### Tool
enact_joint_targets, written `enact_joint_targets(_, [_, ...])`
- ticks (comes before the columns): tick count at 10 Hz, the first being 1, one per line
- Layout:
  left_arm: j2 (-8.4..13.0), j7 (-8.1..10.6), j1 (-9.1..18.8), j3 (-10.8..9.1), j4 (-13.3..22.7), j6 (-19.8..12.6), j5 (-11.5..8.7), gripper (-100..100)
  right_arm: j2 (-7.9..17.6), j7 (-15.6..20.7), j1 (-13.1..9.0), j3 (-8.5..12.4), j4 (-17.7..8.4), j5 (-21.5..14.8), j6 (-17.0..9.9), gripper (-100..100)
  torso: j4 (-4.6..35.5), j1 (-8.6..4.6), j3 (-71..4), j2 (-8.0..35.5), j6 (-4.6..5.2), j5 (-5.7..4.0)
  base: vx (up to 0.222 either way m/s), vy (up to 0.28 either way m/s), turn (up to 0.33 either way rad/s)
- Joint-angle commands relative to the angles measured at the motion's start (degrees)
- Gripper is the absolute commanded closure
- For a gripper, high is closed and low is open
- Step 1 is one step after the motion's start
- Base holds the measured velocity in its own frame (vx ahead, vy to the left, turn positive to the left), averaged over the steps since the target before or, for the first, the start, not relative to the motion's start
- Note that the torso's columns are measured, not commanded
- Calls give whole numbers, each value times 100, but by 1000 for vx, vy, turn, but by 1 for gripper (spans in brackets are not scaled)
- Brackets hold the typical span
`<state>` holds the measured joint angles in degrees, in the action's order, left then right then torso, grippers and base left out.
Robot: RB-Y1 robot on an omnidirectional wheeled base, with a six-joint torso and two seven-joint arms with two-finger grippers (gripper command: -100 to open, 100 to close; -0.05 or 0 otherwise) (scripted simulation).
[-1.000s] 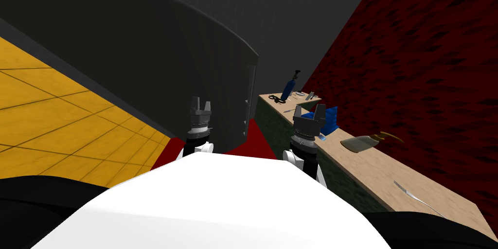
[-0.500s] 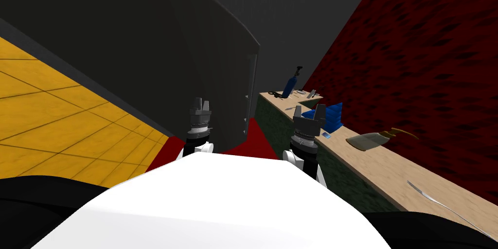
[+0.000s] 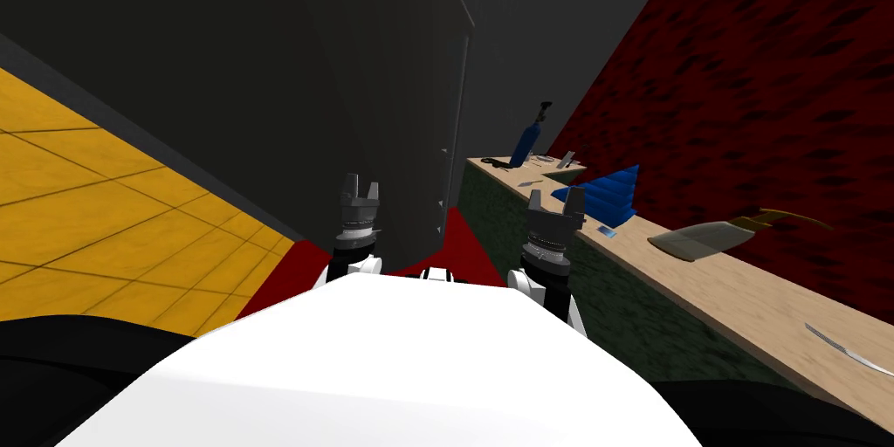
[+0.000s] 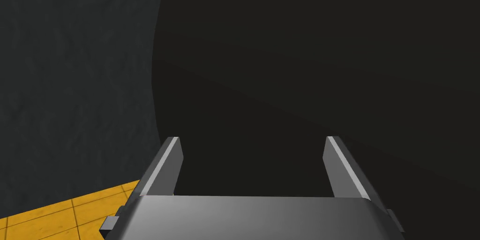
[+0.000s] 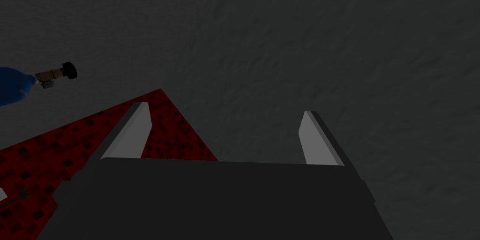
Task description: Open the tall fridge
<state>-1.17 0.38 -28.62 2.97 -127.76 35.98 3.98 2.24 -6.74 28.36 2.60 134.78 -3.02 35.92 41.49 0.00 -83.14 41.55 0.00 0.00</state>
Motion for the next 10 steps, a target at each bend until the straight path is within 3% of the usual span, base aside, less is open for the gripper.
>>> enact_joint_targets(1, [462,68,-1,-66,-37,-176,-13,-100,0,0,0,0,-1,0,0,0,56,-1,-112,54,0,0,0,-19,-39])
enact_joint_targets(5, [1163,261,-10,-262,-162,-662,-56,-100,0,0,0,0,-1,0,0,0,79,-4,-143,74,0,-1,3,-26,-55])
enact_joint_targets(6, [1212,261,-10,-262,-162,-662,-56,-100,0,0,0,0,-1,0,0,0,79,-3,-143,73,0,-1,7,-24,-24])
enact_joint_targets(10, [1915,541,-32,-543,-386,-1313,-116,-100,0,0,0,0,-1,0,0,0,79,-4,-144,73,0,-1,8,-36,-76])
